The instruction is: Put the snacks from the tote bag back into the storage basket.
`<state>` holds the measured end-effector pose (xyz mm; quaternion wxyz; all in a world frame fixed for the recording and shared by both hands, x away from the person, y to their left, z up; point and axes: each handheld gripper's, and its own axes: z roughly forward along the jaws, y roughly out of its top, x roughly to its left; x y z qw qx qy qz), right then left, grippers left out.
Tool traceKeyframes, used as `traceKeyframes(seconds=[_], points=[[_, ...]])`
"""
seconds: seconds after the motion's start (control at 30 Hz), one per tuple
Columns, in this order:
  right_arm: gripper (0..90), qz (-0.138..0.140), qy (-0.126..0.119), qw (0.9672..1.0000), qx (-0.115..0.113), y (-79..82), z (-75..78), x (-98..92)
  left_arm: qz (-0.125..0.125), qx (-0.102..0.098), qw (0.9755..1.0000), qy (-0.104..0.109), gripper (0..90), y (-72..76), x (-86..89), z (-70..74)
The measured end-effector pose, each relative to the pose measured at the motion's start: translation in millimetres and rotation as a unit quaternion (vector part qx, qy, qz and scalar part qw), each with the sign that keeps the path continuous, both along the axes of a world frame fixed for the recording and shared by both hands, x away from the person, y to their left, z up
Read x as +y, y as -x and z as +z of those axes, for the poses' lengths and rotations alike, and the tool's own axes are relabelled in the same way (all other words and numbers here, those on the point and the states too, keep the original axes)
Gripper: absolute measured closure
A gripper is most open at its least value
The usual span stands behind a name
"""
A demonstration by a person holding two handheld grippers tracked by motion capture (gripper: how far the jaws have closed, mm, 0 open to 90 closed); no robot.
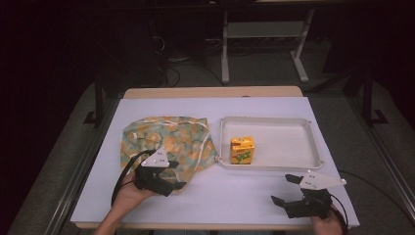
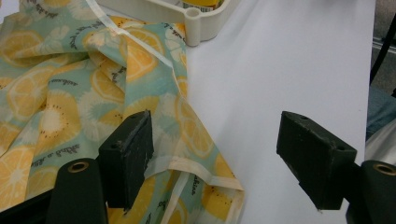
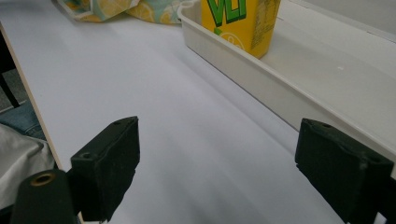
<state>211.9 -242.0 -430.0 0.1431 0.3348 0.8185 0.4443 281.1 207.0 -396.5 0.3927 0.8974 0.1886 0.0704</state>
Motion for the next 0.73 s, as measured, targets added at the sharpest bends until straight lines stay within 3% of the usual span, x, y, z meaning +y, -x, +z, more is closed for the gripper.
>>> traceKeyframes(seconds=[0.2, 0.4, 0.57, 0.73], points=[[13.4, 0.002, 0.000, 1.0000, 0.000, 0.0, 0.0, 0.0, 0.001, 0.000, 0.9999, 0.016, 25.7, 6.6, 2.5, -3.4], [13.4, 0.014, 0.012, 0.9998, -0.001, 0.7, -0.1, 4.5, -0.002, -0.015, 0.9999, 0.003, 25.7, 14.5, 3.5, -7.2], [13.4, 0.019, 0.014, 0.9997, -0.004, 1.0, 0.9, 5.1, 0.006, -0.013, 0.9998, 0.015, 25.7, 15.5, 6.1, -13.6], [13.4, 0.022, 0.022, 0.9995, -0.001, 0.0, -0.2, 5.6, 0.006, -0.023, 0.9997, 0.007, 23.7, 16.3, 3.5, -17.2]])
